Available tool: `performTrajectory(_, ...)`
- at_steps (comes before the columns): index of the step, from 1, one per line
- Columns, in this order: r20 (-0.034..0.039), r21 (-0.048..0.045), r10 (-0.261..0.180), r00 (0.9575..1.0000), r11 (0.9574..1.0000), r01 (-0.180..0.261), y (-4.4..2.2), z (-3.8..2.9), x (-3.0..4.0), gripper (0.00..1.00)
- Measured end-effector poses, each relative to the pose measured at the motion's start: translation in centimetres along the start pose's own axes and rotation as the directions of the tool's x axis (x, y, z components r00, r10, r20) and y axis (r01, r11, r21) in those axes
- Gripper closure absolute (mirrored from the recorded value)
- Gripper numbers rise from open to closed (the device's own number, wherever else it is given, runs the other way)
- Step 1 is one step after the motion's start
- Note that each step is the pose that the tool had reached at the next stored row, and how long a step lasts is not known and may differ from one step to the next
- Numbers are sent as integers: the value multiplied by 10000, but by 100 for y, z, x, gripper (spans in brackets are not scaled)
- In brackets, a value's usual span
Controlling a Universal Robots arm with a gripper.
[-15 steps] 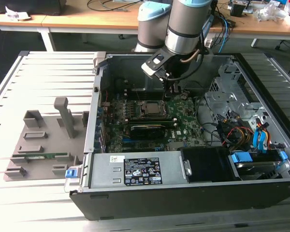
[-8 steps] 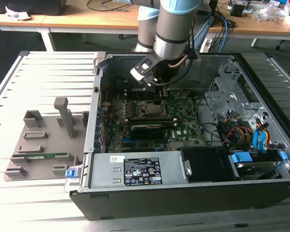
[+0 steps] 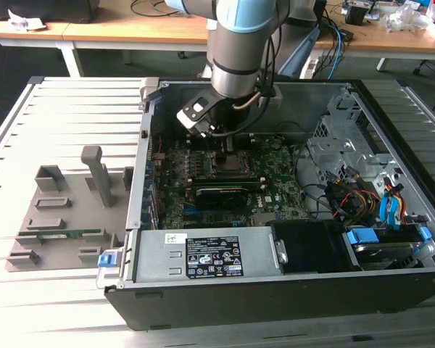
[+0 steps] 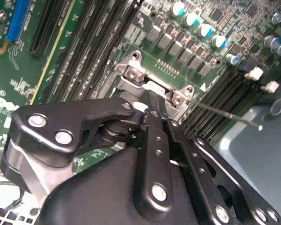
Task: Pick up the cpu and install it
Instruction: 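Close the cpu cover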
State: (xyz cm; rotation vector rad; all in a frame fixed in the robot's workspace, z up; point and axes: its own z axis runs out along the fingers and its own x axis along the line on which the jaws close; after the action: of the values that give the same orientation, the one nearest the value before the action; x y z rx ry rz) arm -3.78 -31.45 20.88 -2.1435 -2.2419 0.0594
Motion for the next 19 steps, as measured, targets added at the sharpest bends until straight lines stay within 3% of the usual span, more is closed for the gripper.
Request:
performTrajectory(3,0,0,-1,10000,10000,1,-46,24,2,89)
performTrajectory(6,8,7,0,10000,10000,0,-40,48,0,89)
performTrajectory(10,-8,12,-23,10000,10000,23,43,45,-1,89)
performTrajectory(12,-11,-11,-28,10000,10000,28,46,14,1,89)
performTrajectory(14,-1,-6,-23,10000,10000,23,35,-88,-2,89)
performTrajectory(17,-155,16,-30,9999,10000,31,108,-103,-6,89)
performTrajectory(18,-230,24,-36,9997,10000,36,137,-105,-7,89)
performTrajectory(19,-369,29,-43,9993,10000,44,169,-108,-9,89)
